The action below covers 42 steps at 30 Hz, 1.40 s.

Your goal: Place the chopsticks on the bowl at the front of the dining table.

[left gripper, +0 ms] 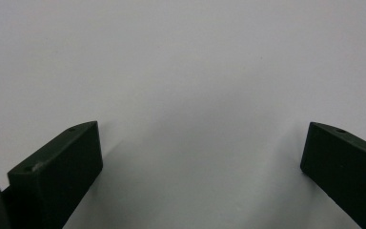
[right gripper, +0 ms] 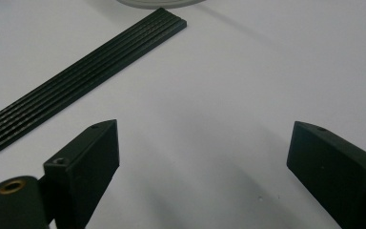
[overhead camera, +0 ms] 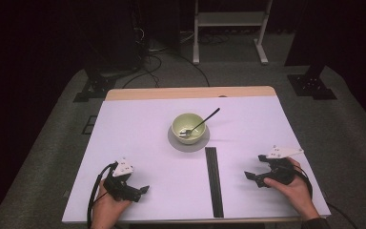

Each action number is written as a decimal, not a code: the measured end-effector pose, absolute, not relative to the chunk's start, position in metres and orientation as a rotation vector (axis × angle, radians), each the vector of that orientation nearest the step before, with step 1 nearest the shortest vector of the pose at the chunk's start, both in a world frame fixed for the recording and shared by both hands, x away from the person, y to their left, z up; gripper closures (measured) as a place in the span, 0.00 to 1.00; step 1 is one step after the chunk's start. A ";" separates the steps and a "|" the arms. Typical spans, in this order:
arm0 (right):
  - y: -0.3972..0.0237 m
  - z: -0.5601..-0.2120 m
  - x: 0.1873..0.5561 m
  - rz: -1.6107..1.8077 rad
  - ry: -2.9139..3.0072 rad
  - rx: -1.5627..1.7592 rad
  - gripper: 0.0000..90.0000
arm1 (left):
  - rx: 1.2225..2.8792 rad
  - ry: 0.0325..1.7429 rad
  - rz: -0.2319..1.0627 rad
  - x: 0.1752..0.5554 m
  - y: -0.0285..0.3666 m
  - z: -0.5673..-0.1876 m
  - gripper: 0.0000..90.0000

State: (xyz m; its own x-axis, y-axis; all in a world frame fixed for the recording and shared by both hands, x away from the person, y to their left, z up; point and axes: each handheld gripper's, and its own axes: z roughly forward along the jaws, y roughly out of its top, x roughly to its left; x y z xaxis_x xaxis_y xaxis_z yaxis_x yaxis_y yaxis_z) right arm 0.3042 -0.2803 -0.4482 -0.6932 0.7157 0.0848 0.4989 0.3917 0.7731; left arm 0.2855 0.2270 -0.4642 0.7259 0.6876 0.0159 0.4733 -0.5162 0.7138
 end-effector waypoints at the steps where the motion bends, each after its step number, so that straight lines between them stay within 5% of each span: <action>1: -0.280 -0.448 0.305 1.191 2.391 1.070 0.10 | 2.214 0.874 0.387 0.285 0.227 -0.464 0.00; 42: -0.251 -0.443 0.321 1.219 2.423 1.034 0.10 | 2.214 0.874 0.387 0.285 0.227 -0.464 0.00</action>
